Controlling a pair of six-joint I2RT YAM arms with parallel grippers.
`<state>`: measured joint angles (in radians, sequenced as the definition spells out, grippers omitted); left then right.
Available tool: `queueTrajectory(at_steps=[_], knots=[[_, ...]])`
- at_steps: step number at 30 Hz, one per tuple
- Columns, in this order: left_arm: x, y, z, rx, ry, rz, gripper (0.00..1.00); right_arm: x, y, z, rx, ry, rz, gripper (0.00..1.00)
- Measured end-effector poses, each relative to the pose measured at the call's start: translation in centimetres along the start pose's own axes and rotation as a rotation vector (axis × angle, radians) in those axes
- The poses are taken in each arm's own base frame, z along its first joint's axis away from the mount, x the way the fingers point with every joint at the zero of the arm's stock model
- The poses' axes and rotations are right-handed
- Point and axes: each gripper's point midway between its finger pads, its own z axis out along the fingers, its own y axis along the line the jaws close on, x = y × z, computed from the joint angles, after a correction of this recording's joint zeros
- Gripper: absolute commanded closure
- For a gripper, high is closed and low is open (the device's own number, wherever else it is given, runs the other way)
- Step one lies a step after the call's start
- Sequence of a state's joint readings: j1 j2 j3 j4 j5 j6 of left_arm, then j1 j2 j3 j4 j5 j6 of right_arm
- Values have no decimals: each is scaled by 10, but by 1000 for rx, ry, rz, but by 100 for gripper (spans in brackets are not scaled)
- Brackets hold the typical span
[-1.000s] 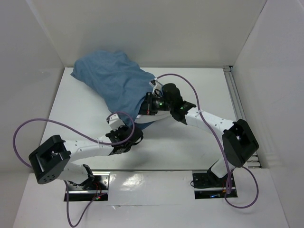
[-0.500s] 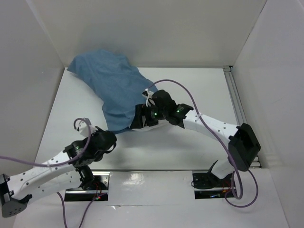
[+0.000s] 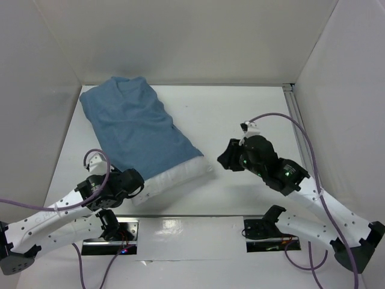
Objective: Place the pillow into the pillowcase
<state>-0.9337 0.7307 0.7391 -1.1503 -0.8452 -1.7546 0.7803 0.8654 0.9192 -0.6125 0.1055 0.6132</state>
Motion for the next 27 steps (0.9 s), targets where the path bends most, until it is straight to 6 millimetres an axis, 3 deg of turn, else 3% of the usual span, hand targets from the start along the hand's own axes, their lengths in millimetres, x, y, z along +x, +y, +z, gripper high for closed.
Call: queueTrajectory(at_steps=[3, 4, 7, 9, 11, 12, 18, 23, 24, 26, 27], knots=[[-1, 7, 0, -22, -1, 23, 100, 3, -31, 11, 107, -20, 62, 80], [-2, 7, -1, -21, -2, 22, 100, 8, -43, 22, 143, -2, 81, 90], [-3, 5, -2, -18, -1, 16, 100, 22, -63, 51, 203, 72, 98, 99], [-4, 3, -4, -13, -1, 11, 100, 33, -71, 70, 225, 124, 93, 100], [-6, 2, -6, -8, 0, 6, 100, 38, -71, 83, 216, 153, 75, 93], [-8, 0, -7, -4, 0, 4, 100, 38, -70, 88, 204, 153, 67, 83], [-16, -6, -15, 7, 0, -7, 100, 27, -56, 102, 93, 100, 60, 82], [-19, -3, -19, -5, 4, 6, 100, 34, -45, 114, 9, 131, 60, 74], [-19, -2, -19, -7, 7, 10, 97, 37, -42, 116, -5, 140, 56, 72], [-19, 0, -22, -4, 19, 25, 74, 41, -39, 118, -23, 156, 51, 67], [-19, 1, -23, 2, 25, 29, 64, 42, -39, 118, -29, 161, 46, 59]])
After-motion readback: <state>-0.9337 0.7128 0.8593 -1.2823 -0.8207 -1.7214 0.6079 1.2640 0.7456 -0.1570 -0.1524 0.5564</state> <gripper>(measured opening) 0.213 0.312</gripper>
